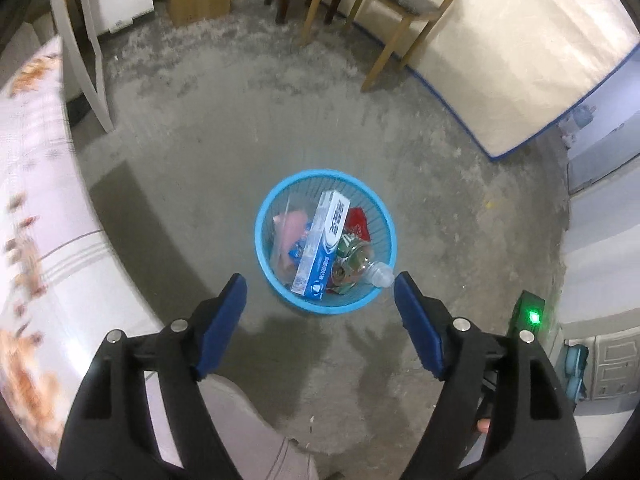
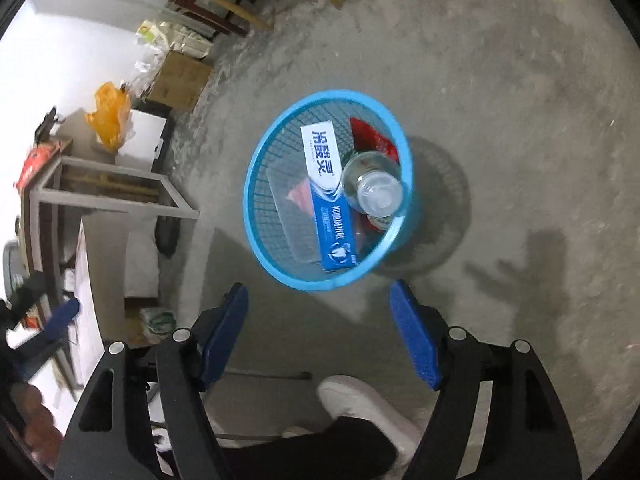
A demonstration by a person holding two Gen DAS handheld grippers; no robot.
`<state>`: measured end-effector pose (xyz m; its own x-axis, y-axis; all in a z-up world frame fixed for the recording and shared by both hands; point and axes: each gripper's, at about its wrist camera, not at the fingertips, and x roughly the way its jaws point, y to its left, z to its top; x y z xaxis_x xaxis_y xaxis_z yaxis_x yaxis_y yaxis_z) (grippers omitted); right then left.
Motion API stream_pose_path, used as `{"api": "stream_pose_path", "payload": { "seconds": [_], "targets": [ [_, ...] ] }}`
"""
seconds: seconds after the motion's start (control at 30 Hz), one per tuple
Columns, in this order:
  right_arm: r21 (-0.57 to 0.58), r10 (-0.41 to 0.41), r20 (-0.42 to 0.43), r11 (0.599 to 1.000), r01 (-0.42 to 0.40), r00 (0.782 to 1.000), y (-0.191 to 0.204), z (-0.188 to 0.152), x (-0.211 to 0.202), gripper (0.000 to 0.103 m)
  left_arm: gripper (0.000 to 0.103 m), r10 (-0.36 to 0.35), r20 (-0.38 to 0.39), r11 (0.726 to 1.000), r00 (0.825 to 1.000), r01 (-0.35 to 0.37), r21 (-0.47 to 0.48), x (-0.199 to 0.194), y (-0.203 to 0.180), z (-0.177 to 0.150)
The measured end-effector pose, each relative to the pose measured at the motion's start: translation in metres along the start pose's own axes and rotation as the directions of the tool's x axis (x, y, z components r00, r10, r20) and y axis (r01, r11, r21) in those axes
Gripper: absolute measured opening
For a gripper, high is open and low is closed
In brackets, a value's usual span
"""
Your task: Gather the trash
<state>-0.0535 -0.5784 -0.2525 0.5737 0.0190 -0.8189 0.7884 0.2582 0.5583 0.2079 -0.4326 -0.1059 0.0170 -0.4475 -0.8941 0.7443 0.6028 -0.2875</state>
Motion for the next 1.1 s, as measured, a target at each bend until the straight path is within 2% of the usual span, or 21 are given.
{"api": "stream_pose_path", "payload": {
  "seconds": [0.1,0.17,0.2,0.3,0.37,0.4,0.5,0.57,0.67,0.73,0.8,0.83,0.9,0.93,0.97,1.03,1.1],
  "targets": [
    [-0.139,-0.029,0.063,0.990,0.037,0.998,0.024,-0.016,-0.039,0.072,0.077,-0.001,0.087,0.999,0.996,-0.003,0.040,-0.045,-0.002,-0.022],
    [-0.262,-0.039,0.124,0.963,0.071,0.991,0.047,-0.030,-0.069,0.078,0.084,0.000,0.163,0.997,0.987,-0.012,0.072,-0.079,-0.004,-0.040],
    [-0.316,-0.039,0.154,0.945,0.087,0.987,0.059,-0.038,-0.083,0.081,0.084,0.006,0.198,0.996,0.980,-0.025,0.090,-0.094,-0.005,-0.050],
    [-0.497,-0.017,0.277,0.853,0.158,0.961,0.101,-0.075,-0.133,0.092,0.090,0.039,0.305,0.994,0.952,-0.069,0.088,-0.139,-0.004,-0.091],
    [-0.563,0.019,0.331,0.807,0.181,0.943,0.118,-0.093,-0.158,0.097,0.093,0.073,0.367,0.993,0.927,-0.102,0.058,-0.163,-0.002,-0.117],
    [-0.596,0.040,0.371,0.777,0.204,0.928,0.129,-0.108,-0.172,0.097,0.094,0.090,0.396,0.992,0.914,-0.118,0.049,-0.175,-0.001,-0.132],
    [-0.637,0.064,0.432,0.727,0.255,0.900,0.146,-0.135,-0.195,0.097,0.094,0.151,0.461,0.984,0.874,-0.177,0.012,-0.199,-0.001,-0.172],
    [-0.664,0.092,0.448,0.700,0.262,0.889,0.156,-0.155,-0.206,0.097,0.094,0.182,0.481,0.979,0.858,-0.202,-0.011,-0.210,-0.002,-0.199],
    [-0.701,0.126,0.450,0.663,0.263,0.884,0.164,-0.178,-0.216,0.097,0.094,0.216,0.485,0.975,0.847,-0.214,-0.060,-0.219,-0.001,-0.228],
    [-0.728,0.115,0.458,0.617,0.298,0.881,0.171,-0.194,-0.217,0.097,0.094,0.245,0.493,0.969,0.835,-0.233,-0.086,-0.222,0.000,-0.244],
    [-0.732,0.089,0.489,0.583,0.352,0.868,0.175,-0.209,-0.216,0.097,0.094,0.324,0.502,0.944,0.802,-0.306,-0.120,-0.225,-0.001,-0.256],
    [-0.724,0.085,0.525,0.569,0.391,0.847,0.176,-0.218,-0.217,0.097,0.094,0.369,0.506,0.927,0.780,-0.347,-0.141,-0.226,-0.001,-0.261],
    [-0.710,0.096,0.568,0.560,0.427,0.818,0.178,-0.227,-0.218,0.097,0.094,0.416,0.503,0.907,0.758,-0.387,-0.167,-0.232,0.002,-0.271],
    [-0.706,0.100,0.578,0.560,0.434,0.810,0.178,-0.232,-0.219,0.097,0.094,0.461,0.485,0.885,0.743,-0.422,-0.196,-0.231,0.003,-0.273],
    [-0.706,0.100,0.575,0.563,0.430,0.812,0.178,-0.234,-0.219,0.097,0.094,0.482,0.472,0.875,0.739,-0.436,-0.211,-0.230,0.003,-0.274],
    [-0.714,0.088,0.543,0.572,0.404,0.835,0.178,-0.235,-0.215,0.097,0.094,0.506,0.431,0.862,0.747,-0.444,-0.242,-0.226,0.009,-0.278],
    [-0.704,0.050,0.533,0.579,0.410,0.845,0.175,-0.236,-0.209,0.097,0.094,0.518,0.411,0.855,0.750,-0.442,-0.271,-0.225,0.012,-0.283]
  ]
}}
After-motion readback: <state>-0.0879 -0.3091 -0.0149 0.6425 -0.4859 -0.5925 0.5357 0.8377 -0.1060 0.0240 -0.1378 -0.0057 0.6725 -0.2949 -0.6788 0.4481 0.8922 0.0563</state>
